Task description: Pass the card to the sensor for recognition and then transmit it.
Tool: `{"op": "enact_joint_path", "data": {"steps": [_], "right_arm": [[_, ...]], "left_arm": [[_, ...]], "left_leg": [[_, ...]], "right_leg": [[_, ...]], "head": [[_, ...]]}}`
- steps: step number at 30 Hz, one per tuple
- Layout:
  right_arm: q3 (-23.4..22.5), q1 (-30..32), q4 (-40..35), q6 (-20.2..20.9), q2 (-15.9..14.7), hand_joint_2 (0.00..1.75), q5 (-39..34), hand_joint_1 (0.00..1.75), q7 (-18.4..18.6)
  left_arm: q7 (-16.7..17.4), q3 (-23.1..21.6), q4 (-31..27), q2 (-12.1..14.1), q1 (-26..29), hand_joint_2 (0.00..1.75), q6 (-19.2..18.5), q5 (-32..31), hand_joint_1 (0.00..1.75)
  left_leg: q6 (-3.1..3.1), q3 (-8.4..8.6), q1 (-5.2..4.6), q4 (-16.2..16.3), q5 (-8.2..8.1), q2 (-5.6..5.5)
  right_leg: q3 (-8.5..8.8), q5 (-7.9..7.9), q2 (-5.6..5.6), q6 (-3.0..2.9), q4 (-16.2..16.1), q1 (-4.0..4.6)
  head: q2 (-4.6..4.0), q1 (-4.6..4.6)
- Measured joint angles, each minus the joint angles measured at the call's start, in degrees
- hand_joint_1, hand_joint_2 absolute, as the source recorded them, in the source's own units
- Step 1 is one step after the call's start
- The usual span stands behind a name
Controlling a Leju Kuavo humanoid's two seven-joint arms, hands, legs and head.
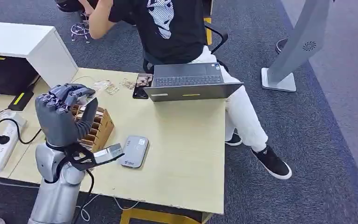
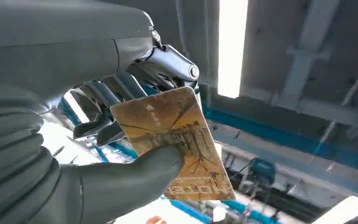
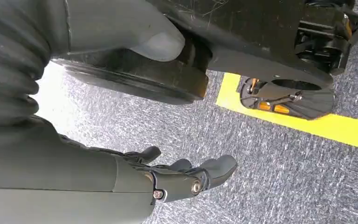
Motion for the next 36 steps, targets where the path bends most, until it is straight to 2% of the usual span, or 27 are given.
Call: {"op": "enact_joint_path", "data": {"steps": [1, 3, 8, 12, 15, 17, 23, 36], "right_arm": [[0.0, 0.0, 0.0, 0.1, 0.0, 1.75, 0.0, 0.0, 0.0], [0.0, 0.0, 0.0, 0.1, 0.0, 1.75, 0.3, 0.0, 0.1], [-0.2, 0.0, 0.0, 0.1, 0.2, 1.75, 0.9, 0.0, 0.4], [-0.4, -0.1, 0.0, 0.1, 0.3, 1.75, 1.5, 0.0, 0.9], [-0.4, -0.2, 0.0, 0.1, 0.3, 1.75, 2.2, 0.0, 1.1], [-0.4, -0.2, 0.0, 0.1, 0.4, 1.75, 2.6, 0.0, 1.1], [-0.4, -0.2, 0.0, 0.1, 0.5, 1.75, 2.9, 0.0, 1.2], [-0.4, -0.2, 0.0, 0.1, 0.5, 1.75, 2.9, 0.0, 1.2]], "left_arm": [[-1.8, 0.7, -0.5, -0.7, 0.0, 1.75, 0.0, 0.2, 1.75], [-2.7, 2.0, -1.7, -1.6, 0.0, 1.75, 0.0, -0.5, 1.75], [1.6, 3.2, -2.5, -1.7, -1.2, 1.75, 0.0, -4.5, 1.75], [10.7, 3.3, -0.2, 0.2, -4.2, 1.75, 0.0, -10.3, 1.75], [17.7, 3.4, 6.3, 3.3, -8.4, 1.75, -0.1, -11.4, 1.75], [20.6, 3.5, 11.8, 5.4, -11.2, 1.75, 0.0, -11.1, 1.75], [21.3, 3.9, 19.8, 8.6, -14.7, 1.75, 0.0, -11.0, 1.75], [21.4, 4.2, 24.2, 9.8, -15.8, 1.75, 0.0, -11.0, 1.75]], "left_leg": [[0.0, 0.0, 0.0, 0.0, 0.0, 0.0], [0.0, 0.0, 0.0, 0.0, 0.0, 0.01], [0.0, 0.0, -0.01, 0.0, -0.01, -0.01], [0.0, 0.02, 0.0, 0.0, 0.01, 0.0], [-0.04, 0.04, 0.01, 0.0, 0.07, 0.0], [-0.05, 0.06, 0.02, 0.0, 0.08, 0.02], [-0.05, 0.07, 0.02, 0.0, 0.07, 0.07], [-0.03, -0.03, 0.0, 0.0, 0.04, 0.06]], "right_leg": [[0.0, 0.0, 0.0, 0.0, 0.0, 0.0], [0.0, 0.0, 0.02, 0.0, 0.0, -0.01], [0.0, 0.0, -0.01, 0.0, 0.0, -0.01], [0.0, 0.0, -0.01, 0.0, 0.0, 0.0], [0.0, 0.02, -0.01, -0.02, 0.0, 0.01], [0.0, 0.05, 0.02, -0.07, 0.1, 0.02], [0.0, 0.05, 0.06, -0.08, 0.1, 0.01], [-0.1, 0.04, 0.12, -0.06, 0.0, 0.0]], "head": [[0.0, 0.02], [0.0, 0.02], [0.0, 0.02], [0.0, 0.02], [0.0, 0.02], [0.0, 0.02], [0.0, 0.02], [0.0, 0.02]]}}
